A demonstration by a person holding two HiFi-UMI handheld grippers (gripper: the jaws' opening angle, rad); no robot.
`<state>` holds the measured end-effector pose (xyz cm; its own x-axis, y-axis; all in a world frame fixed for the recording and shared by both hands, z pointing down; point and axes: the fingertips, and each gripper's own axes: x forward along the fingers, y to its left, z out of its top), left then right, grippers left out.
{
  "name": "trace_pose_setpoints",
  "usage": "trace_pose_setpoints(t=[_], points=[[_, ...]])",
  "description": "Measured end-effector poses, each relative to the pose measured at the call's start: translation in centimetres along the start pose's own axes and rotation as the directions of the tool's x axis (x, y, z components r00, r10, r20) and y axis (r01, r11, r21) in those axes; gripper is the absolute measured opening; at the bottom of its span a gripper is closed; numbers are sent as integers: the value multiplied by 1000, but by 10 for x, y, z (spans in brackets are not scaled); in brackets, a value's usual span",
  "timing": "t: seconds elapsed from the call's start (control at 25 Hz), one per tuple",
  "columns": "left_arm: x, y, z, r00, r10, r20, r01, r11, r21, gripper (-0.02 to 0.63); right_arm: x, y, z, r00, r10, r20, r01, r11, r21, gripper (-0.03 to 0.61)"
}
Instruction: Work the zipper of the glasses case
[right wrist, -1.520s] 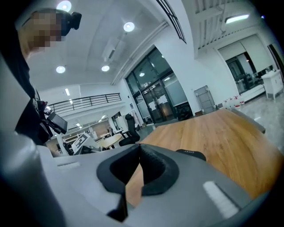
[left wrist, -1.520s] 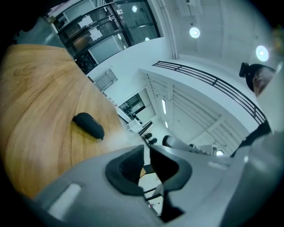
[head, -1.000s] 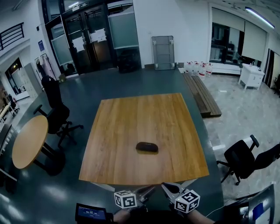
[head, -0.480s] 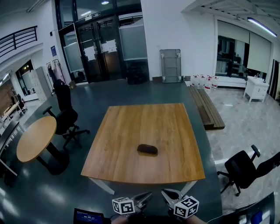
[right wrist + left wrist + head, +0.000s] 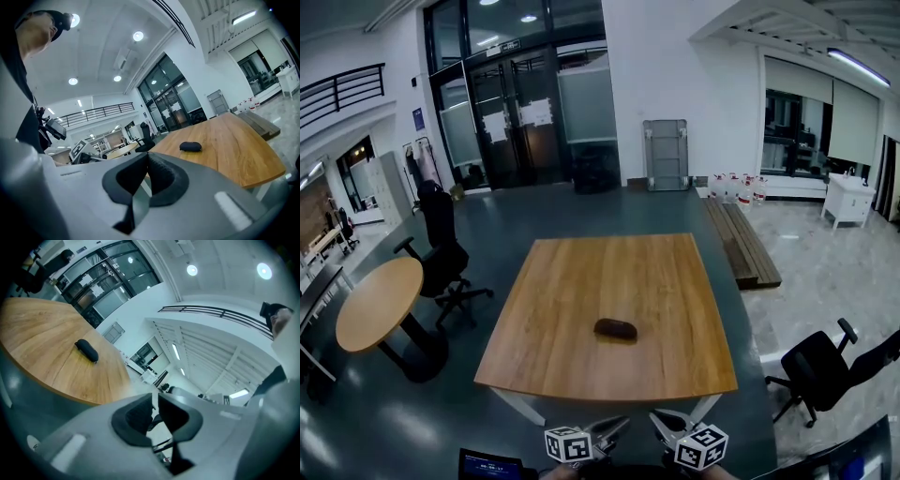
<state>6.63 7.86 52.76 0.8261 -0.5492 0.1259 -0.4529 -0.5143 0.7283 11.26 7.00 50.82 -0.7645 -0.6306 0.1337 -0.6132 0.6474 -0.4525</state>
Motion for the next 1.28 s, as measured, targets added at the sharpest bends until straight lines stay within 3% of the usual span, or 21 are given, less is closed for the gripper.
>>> trace_pose_setpoints(t=[0.28,1.28], points=[[1,-1,-8,999,-14,-41,15,999,29,35,-1,3,-5,1000,-14,-1,14,1000,7,5],[0,2,-8,1000,-9,-23,9,1000,1,35,-3,4,-8,1000,2,-4,-2,1000,18,5]])
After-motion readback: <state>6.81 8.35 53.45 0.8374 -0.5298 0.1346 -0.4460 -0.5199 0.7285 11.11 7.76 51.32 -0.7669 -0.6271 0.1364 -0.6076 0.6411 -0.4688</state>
